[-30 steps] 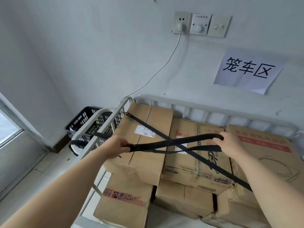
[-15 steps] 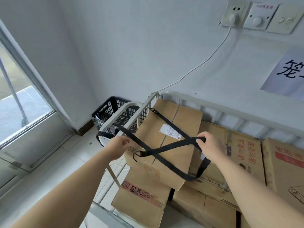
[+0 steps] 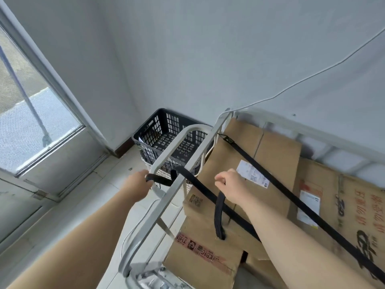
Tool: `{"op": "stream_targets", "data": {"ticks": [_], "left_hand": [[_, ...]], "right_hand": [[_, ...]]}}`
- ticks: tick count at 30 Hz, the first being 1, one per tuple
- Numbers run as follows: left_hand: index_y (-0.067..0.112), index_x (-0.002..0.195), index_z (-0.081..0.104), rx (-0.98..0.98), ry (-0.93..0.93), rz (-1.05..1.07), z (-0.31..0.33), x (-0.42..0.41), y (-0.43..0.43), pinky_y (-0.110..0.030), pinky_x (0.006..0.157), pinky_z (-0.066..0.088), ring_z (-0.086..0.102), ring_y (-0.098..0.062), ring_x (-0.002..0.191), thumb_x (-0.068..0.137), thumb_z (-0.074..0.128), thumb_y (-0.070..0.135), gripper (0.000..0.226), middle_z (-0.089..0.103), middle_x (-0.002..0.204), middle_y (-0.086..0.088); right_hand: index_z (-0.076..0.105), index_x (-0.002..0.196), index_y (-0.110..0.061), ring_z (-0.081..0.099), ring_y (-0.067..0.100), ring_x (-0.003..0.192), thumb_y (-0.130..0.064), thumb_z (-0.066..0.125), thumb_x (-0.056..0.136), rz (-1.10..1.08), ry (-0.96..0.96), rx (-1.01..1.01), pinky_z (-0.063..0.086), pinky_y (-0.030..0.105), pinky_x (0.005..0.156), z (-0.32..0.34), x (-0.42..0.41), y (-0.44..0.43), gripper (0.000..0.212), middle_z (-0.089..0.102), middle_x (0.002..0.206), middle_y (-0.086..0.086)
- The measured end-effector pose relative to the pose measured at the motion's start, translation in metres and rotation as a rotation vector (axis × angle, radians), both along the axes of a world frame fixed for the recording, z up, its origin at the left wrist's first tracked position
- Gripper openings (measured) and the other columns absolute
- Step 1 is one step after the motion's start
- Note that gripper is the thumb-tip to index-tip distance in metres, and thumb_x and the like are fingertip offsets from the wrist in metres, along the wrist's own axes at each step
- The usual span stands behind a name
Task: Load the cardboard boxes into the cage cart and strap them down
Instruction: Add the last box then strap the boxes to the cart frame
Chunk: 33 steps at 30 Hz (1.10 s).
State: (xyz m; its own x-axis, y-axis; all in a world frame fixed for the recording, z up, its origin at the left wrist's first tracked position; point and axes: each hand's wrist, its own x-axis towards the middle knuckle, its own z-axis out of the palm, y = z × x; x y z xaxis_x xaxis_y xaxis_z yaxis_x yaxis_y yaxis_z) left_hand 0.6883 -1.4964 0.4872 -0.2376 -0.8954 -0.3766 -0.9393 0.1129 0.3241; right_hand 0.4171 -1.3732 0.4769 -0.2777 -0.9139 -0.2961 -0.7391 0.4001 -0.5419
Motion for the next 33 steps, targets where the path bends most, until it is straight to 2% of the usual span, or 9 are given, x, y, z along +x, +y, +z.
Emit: {"op": "stream_targets", "data": {"ticks": [4, 11, 18, 20, 23, 25, 28, 31, 33], "left_hand": [[0.018, 0.139, 0.046, 0.097, 0.047, 0.094, -0.021, -0.003, -0.022, -0.032, 0.084, 0.045, 0.057, -0.029, 0.110, 0.098, 0.046, 0.032, 0.044, 0.059, 0.127, -0.011], [0.015, 0.103, 0.059, 0.173, 0.227, 0.286, -0.043, 0.002, -0.031, -0.036, 0.064, 0.054, 0.059, -0.022, 0.058, 0.095, 0.053, 0.026, 0.015, 0.068, 0.071, -0.009], [0.017, 0.086, 0.062, -0.029, 0.366, 0.474, -0.023, -0.001, -0.017, -0.042, 0.070, 0.056, 0.065, -0.033, 0.076, 0.090, 0.059, 0.033, 0.018, 0.068, 0.083, -0.010], [0.015, 0.096, 0.060, -0.113, 0.387, 0.471, -0.010, -0.006, -0.007, -0.038, 0.069, 0.052, 0.062, -0.029, 0.082, 0.091, 0.060, 0.026, 0.012, 0.067, 0.092, -0.005], [0.013, 0.126, 0.051, -0.184, 0.448, 0.485, 0.011, -0.010, 0.010, -0.032, 0.077, 0.044, 0.055, -0.023, 0.090, 0.091, 0.060, 0.022, 0.036, 0.061, 0.105, -0.002], [0.011, 0.122, 0.055, -0.223, 0.468, 0.466, 0.029, -0.015, 0.024, -0.033, 0.076, 0.046, 0.055, -0.025, 0.087, 0.091, 0.060, 0.022, 0.034, 0.062, 0.102, -0.005], [0.019, 0.079, 0.057, -0.309, 0.522, 0.381, 0.056, -0.028, 0.053, -0.039, 0.066, 0.049, 0.052, -0.027, 0.068, 0.089, 0.062, 0.018, 0.011, 0.057, 0.078, -0.003], [0.017, 0.090, 0.063, -0.394, 0.625, 0.371, 0.082, -0.047, 0.080, -0.029, 0.057, 0.046, 0.052, -0.017, 0.060, 0.088, 0.063, 0.021, 0.004, 0.061, 0.076, 0.000], [0.017, 0.105, 0.063, -0.406, 0.688, 0.386, 0.095, -0.061, 0.093, -0.020, 0.059, 0.044, 0.057, -0.014, 0.067, 0.084, 0.067, 0.030, 0.025, 0.064, 0.083, 0.002]], "right_hand": [[0.062, 0.121, -0.017, 0.058, 0.019, 0.090, -0.032, 0.058, 0.092, 0.059, -0.079, 0.077, 0.049, 0.037, 0.089, -0.024, 0.015, -0.036, 0.033, 0.045, 0.109, -0.001], [0.064, 0.110, -0.021, 0.057, 0.020, 0.092, -0.037, 0.059, 0.090, 0.131, -0.098, 0.148, 0.049, 0.035, 0.081, -0.050, 0.027, -0.064, 0.026, 0.052, 0.106, -0.002], [0.057, 0.087, -0.014, 0.056, 0.022, 0.073, -0.023, 0.054, 0.094, 0.034, -0.178, 0.047, 0.040, 0.026, 0.058, -0.032, 0.004, -0.045, 0.012, 0.062, 0.083, 0.007], [0.057, 0.091, -0.013, 0.055, 0.019, 0.074, -0.020, 0.052, 0.094, -0.002, -0.152, 0.013, 0.039, 0.022, 0.056, -0.017, -0.014, -0.033, 0.009, 0.063, 0.086, 0.007], [0.057, 0.092, -0.021, 0.057, 0.016, 0.078, -0.021, 0.050, 0.094, -0.053, -0.058, -0.025, 0.045, 0.028, 0.065, 0.006, -0.046, -0.007, 0.007, 0.062, 0.084, -0.002], [0.055, 0.087, -0.025, 0.056, 0.014, 0.074, -0.022, 0.050, 0.093, -0.087, 0.000, -0.051, 0.044, 0.029, 0.062, 0.018, -0.066, 0.014, 0.008, 0.059, 0.078, -0.007], [0.056, 0.091, -0.028, 0.057, 0.016, 0.072, -0.023, 0.049, 0.093, -0.127, 0.069, -0.098, 0.043, 0.029, 0.058, 0.033, -0.088, 0.048, 0.008, 0.059, 0.080, -0.007], [0.055, 0.092, -0.026, 0.057, 0.017, 0.071, -0.022, 0.048, 0.094, -0.147, 0.124, -0.139, 0.043, 0.030, 0.057, 0.049, -0.103, 0.083, 0.008, 0.060, 0.081, -0.003], [0.055, 0.092, -0.024, 0.057, 0.020, 0.075, -0.020, 0.048, 0.094, -0.176, 0.164, -0.156, 0.047, 0.032, 0.063, 0.058, -0.115, 0.107, 0.008, 0.061, 0.083, -0.003]]}}
